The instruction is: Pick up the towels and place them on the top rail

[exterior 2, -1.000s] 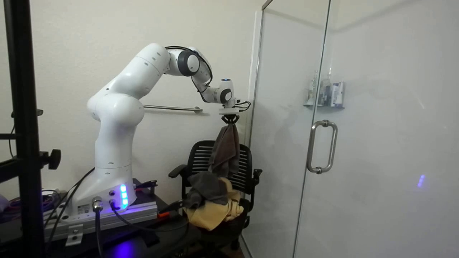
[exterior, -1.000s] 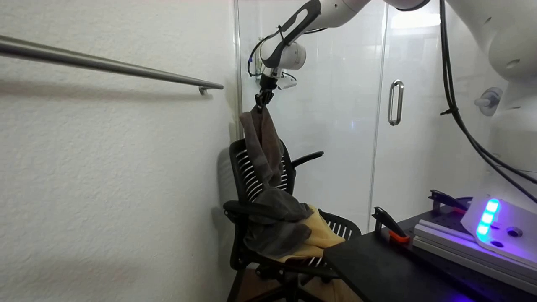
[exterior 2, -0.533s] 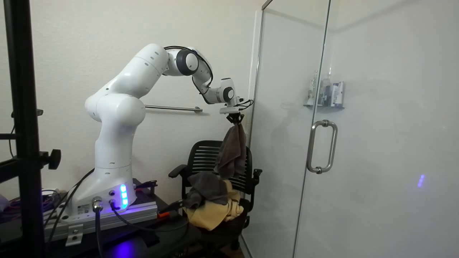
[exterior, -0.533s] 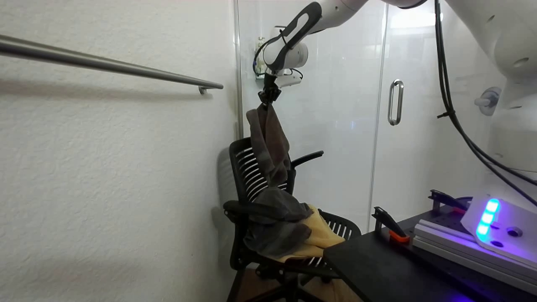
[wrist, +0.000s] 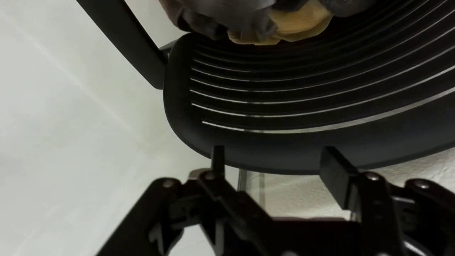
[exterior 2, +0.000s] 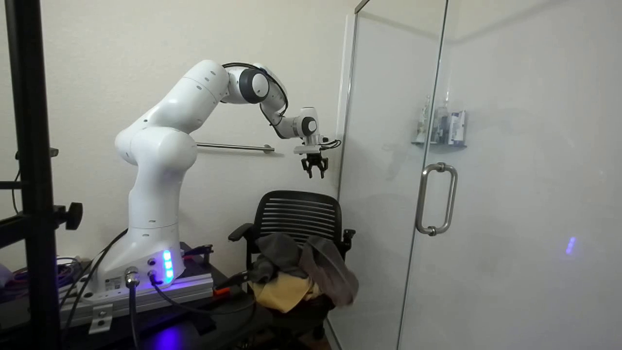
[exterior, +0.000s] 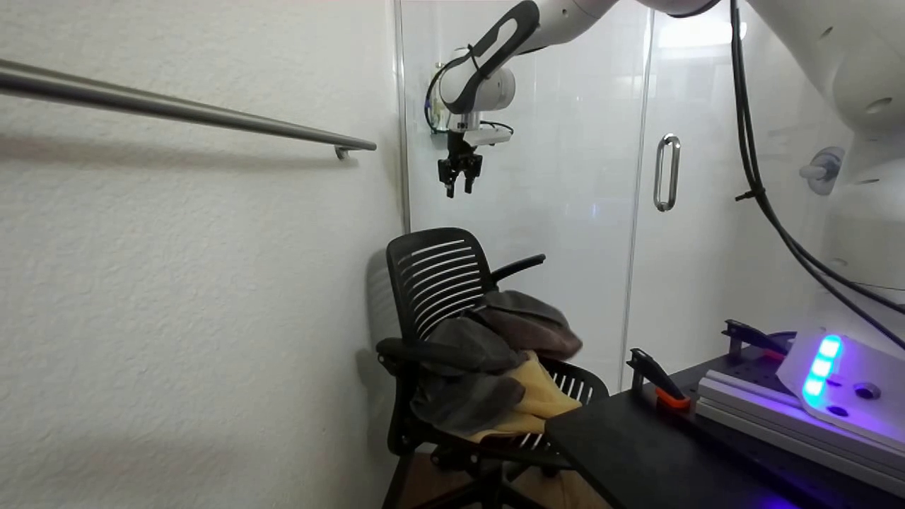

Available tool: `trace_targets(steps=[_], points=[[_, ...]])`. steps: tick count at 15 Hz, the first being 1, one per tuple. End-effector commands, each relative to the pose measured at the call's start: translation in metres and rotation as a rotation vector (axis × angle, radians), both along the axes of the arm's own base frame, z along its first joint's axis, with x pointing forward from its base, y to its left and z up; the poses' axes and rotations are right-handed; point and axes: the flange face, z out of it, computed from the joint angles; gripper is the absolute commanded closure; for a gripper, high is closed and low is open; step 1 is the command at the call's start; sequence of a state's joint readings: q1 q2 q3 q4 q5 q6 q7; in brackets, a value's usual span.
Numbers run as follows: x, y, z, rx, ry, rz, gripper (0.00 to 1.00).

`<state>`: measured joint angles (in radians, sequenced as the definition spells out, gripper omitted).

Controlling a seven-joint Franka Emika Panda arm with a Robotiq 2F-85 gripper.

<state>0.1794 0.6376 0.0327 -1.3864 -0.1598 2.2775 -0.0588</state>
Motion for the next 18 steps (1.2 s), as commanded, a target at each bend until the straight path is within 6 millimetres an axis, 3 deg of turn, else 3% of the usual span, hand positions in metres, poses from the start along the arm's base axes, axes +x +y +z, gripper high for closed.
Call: trace_targets(steps=[1, 2, 10, 12, 18], points=[[0.000, 0.001, 0.001, -0.001, 0.005, -0.004, 0.22], [-0.004, 0.001, -0.001, 0.017, 0.038, -0.022, 0.03], [-0.040, 0.002, -0.016, 0.148, 0.143, -0.135, 0.00], [-0.061, 0.001, -0.014, 0.197, 0.179, -0.144, 0.00], [-0.097, -0.017, -0.038, 0.299, 0.319, -0.157, 0.00]])
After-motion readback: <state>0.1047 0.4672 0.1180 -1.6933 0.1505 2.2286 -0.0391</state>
